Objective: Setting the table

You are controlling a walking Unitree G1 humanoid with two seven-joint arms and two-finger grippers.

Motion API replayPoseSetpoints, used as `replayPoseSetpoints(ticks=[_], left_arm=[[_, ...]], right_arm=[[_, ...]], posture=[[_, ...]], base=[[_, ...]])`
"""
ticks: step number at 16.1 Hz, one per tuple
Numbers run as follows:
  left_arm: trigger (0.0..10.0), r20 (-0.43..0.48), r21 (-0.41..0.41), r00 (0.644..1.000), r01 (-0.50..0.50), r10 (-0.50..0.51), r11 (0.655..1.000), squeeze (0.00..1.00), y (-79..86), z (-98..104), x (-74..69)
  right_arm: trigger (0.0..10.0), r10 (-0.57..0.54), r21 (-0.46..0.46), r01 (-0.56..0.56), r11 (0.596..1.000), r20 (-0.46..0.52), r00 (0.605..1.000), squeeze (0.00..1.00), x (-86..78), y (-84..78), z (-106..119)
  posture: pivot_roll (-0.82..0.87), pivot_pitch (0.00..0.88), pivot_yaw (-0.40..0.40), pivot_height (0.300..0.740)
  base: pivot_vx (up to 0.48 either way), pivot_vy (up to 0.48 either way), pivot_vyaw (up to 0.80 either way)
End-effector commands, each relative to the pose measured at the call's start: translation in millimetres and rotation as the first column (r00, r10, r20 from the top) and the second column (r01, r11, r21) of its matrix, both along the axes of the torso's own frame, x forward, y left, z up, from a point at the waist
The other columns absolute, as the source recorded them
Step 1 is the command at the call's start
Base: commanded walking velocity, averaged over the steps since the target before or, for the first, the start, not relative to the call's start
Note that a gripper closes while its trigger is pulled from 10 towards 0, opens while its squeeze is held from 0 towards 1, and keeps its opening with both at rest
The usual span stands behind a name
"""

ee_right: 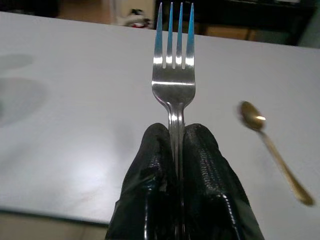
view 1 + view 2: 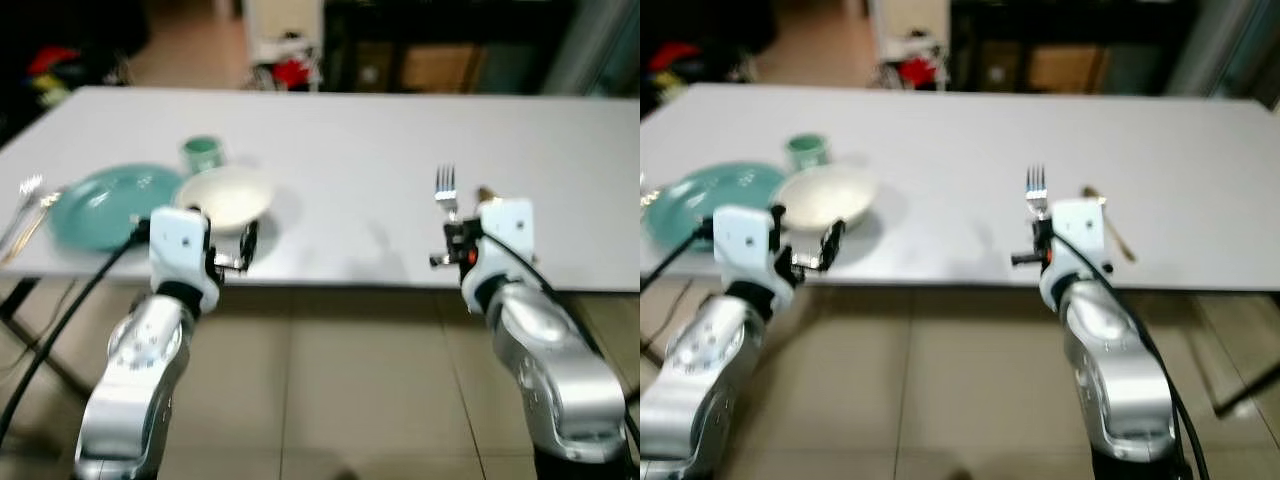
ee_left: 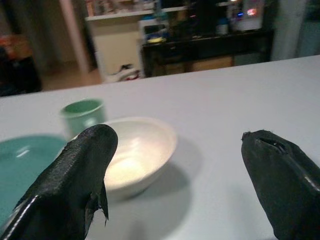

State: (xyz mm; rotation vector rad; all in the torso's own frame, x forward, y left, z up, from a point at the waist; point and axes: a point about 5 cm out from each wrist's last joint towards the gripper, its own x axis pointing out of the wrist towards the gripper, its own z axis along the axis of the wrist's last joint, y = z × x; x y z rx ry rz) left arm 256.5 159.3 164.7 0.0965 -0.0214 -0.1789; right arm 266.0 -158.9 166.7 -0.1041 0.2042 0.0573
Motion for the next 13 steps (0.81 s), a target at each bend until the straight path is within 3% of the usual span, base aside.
replayPoseSetpoints(ticks=[1,8,11,13], left_arm=[[10.0,0.008,-0.007,1.000,0.030,-0.030,1.000,0.00,-6.2,2,0.5],[10.0,0.008,0.000,0.999,0.052,-0.052,0.999,0.00,-8.2,3,0.0],[10.0,0.004,0.005,0.995,0.096,-0.096,0.995,0.00,-12.9,4,-2.8],[10.0,0.008,0.006,0.995,0.098,-0.098,0.995,0.00,-12.0,3,-3.0]], right_arm=[[10.0,-0.024,-0.008,0.024,1.000,0.007,1.000,0.00,0.4,-7.3,2],[10.0,-0.030,-0.013,0.030,0.999,-0.021,0.999,0.00,-0.4,-7.5,-4],[10.0,-0.043,-0.021,0.042,0.999,-0.061,0.997,0.00,-1.9,-9.0,-10],[10.0,-0.048,-0.013,0.047,0.999,-0.066,0.997,0.00,-3.0,-9.1,-11]], posture=[[-0.06,0.000,0.030,0.740],[-0.06,0.000,0.036,0.740],[-0.06,0.000,0.040,0.740],[-0.06,0.000,0.044,0.740]], base=[[0.446,0.000,0.00],[0.422,0.000,0.00],[0.000,0.000,0.00],[0.000,0.225,-0.78]])
